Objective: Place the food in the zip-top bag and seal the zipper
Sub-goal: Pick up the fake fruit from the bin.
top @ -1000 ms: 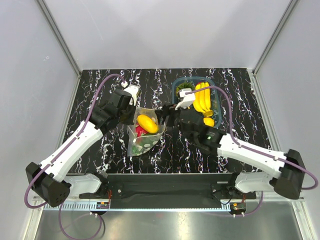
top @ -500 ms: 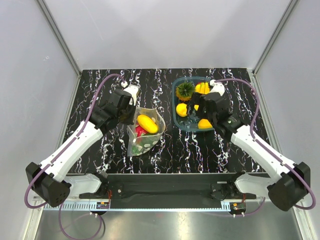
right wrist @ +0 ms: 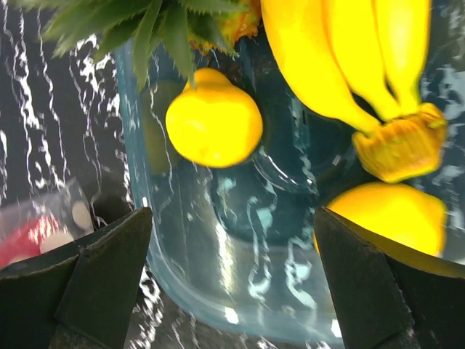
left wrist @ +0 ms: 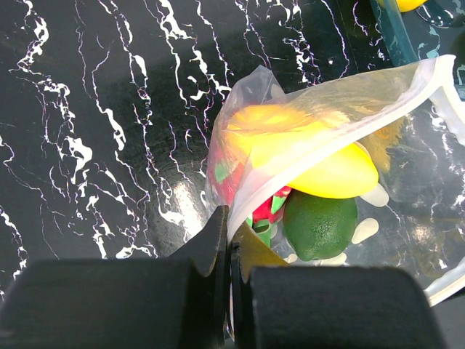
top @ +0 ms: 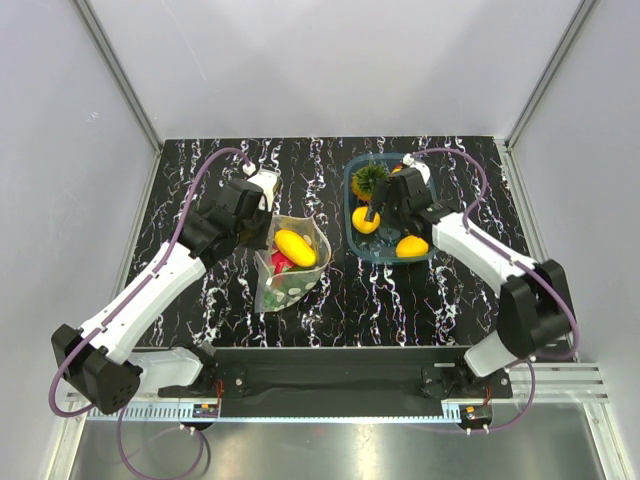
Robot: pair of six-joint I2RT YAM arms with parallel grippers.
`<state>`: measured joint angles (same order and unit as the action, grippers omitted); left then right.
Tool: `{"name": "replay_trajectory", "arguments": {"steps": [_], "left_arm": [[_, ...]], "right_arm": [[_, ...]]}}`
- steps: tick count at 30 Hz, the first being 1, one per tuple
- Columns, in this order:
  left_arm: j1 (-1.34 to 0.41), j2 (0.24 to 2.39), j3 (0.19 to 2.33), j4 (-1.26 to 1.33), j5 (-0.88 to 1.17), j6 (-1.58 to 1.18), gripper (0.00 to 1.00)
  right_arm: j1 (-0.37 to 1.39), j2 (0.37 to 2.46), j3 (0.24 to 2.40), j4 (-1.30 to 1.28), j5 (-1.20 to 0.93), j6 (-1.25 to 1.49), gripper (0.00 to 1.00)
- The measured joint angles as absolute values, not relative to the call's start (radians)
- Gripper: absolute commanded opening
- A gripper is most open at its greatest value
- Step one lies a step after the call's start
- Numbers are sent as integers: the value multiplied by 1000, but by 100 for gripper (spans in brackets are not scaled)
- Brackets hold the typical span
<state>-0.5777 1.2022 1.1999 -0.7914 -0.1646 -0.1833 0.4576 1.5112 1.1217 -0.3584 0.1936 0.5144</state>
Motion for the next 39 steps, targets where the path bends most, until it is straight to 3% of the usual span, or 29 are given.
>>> {"name": "replay_trajectory", "arguments": {"steps": [13,21,26,33,35,38,39], "left_arm": [[-577,1202,1200,-792,-160,-183,2],[-576,1202,1200,-792,-160,-183,2],[-576,1202,1200,-792,-160,-183,2],[-576,1202,1200,-792,-160,-183,2],[-576,1202,1200,-792,-160,-183,2],[-576,1204,1200,-792,-160,-183,2],[-576,1206,1200,-792,-160,-183,2]], "right_arm": [[420,1807,1208,-216,162,734,100],[411,1882,1241,-187,134,773,100],[411,1892,1264,-177,119,775,77],[411,1885,1237,-144,108,778,65],[411,1873,1229,-144,104,772,66],[411,1840,1217,-144,105,761,95],[411,1830,1217,-146,107,751,100]]}}
